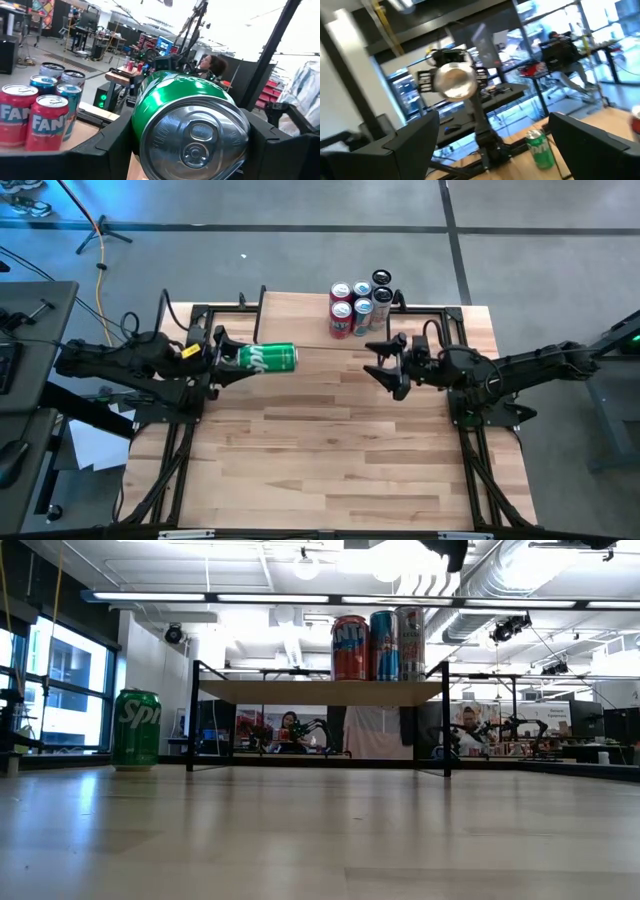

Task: Place canned beverage on shelf
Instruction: Put the bottom green soda can on the shelf

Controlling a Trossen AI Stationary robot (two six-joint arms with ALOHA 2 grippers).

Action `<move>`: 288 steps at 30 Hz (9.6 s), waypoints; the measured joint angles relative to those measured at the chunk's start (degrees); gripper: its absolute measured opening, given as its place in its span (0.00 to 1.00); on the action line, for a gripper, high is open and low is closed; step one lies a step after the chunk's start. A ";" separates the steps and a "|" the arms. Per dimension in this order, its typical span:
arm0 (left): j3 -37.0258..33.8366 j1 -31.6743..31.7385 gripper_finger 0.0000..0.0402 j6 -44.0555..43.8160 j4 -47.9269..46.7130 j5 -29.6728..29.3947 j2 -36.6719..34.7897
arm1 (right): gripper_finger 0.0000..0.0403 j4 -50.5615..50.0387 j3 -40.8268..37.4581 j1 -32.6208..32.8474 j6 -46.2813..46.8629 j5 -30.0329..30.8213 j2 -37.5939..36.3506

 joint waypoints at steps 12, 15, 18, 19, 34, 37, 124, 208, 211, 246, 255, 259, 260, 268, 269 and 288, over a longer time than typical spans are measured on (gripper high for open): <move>0.02 -0.02 0.56 -1.15 -0.22 -0.49 0.05 | 0.89 0.85 0.00 0.00 -4.57 -1.49 0.00; 0.01 -0.02 0.56 -1.17 -0.22 -0.47 0.05 | 0.89 0.85 0.00 0.00 -4.57 -1.51 0.00; 0.01 -0.02 0.56 -1.78 -0.24 -0.45 0.05 | 0.89 0.85 0.00 0.00 -5.50 -1.50 0.00; -0.01 -0.02 0.56 -2.09 -0.24 -0.42 0.05 | 0.89 0.85 0.00 0.00 -6.52 -1.49 0.00; 0.02 -0.03 0.56 -5.20 -2.05 -1.10 0.05 | 0.89 0.13 0.00 0.00 -7.89 -1.49 0.00; 0.02 -0.02 0.56 -5.44 -1.95 -1.15 0.05 | 0.89 -0.54 0.00 0.00 -7.83 -1.49 0.00; 0.06 -0.02 0.56 1.45 -1.49 1.34 0.42 | 0.89 -11.42 0.00 0.02 3.60 3.45 0.02; 67.27 39.78 0.64 5.02 -83.37 13.40 63.69 | 0.89 -8.11 0.02 0.02 5.98 0.95 0.00; 67.27 39.78 0.64 5.87 -82.02 12.83 63.69 | 0.89 -8.11 0.02 0.02 5.98 0.95 0.00; 69.79 40.13 0.64 20.14 -83.51 19.10 63.87 | 0.89 -9.33 0.02 0.00 5.99 0.95 0.00; 74.94 40.82 0.64 42.66 -87.77 21.76 64.59 | 0.89 -11.10 0.02 0.00 8.77 0.93 0.00; 74.22 40.59 0.64 48.18 -88.16 20.59 64.63 | 0.89 -11.85 0.02 0.00 8.96 0.93 0.00; 73.77 40.41 0.64 49.32 -88.20 19.97 64.63 | 0.89 -11.90 0.02 0.00 8.96 0.93 0.01; 71.02 40.28 0.64 59.11 -91.40 19.22 64.65 | 0.89 -11.91 0.02 0.00 8.69 0.93 0.01; 70.78 40.28 0.64 59.43 -91.26 19.20 64.65 | 0.89 -11.91 0.02 0.00 8.70 0.93 0.01; 68.36 40.30 0.64 52.89 -86.19 19.22 64.46 | 0.89 -11.92 0.02 0.04 8.98 0.93 0.01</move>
